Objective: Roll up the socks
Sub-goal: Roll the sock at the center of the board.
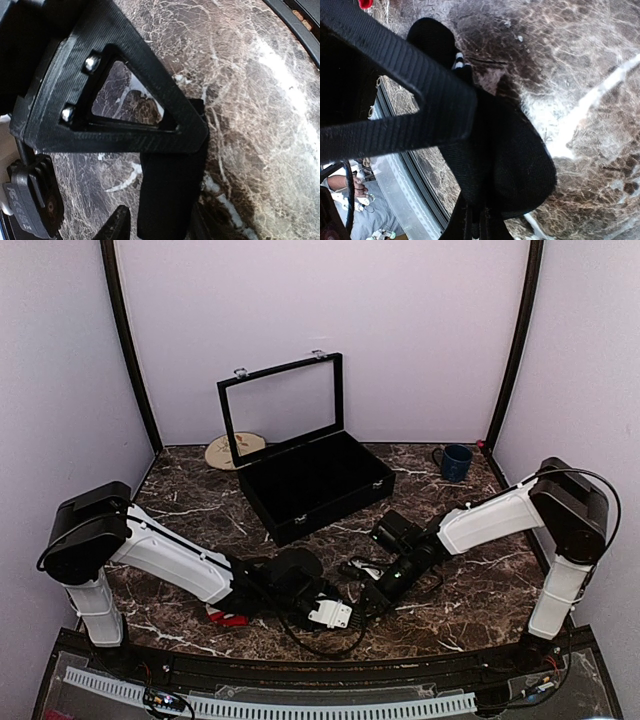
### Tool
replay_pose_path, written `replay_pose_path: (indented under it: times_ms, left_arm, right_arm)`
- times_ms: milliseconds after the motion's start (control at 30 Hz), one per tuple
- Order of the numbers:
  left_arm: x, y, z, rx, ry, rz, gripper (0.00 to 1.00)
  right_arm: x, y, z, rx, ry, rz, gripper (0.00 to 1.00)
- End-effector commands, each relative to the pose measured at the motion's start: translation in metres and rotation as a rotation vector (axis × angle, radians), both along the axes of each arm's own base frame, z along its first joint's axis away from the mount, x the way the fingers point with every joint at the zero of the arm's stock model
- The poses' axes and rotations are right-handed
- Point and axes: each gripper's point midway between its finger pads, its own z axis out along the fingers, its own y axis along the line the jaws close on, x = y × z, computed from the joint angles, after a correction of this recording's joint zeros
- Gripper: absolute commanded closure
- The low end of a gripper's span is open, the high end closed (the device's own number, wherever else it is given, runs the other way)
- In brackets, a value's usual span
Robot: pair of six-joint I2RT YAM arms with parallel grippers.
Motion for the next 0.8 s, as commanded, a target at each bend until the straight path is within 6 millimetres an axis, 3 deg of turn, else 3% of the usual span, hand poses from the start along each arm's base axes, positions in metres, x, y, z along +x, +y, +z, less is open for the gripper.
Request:
replay_pose_path:
  times_ms: [0, 367, 767]
  left_arm:
    - [-0.01, 0.004, -0.008, 0.05, 0.022, -0.045, 0.59]
    - [-0.025, 0.023, -0.045, 0.238, 0.09, -0.093, 0.62]
    - [-0.043, 0.029, -0.059, 0.317, 0.196, -0.142, 0.67]
  right_arm:
    - [-0.014, -0.035, -0.032, -0.184, 0.058, -0.004, 1.0]
    - [-0.014, -0.03, -0.025, -0.157, 0.079, 0.005, 1.0]
    - [-0.013, -0.032, -0.024, -0.146, 0.103, 0.008, 1.0]
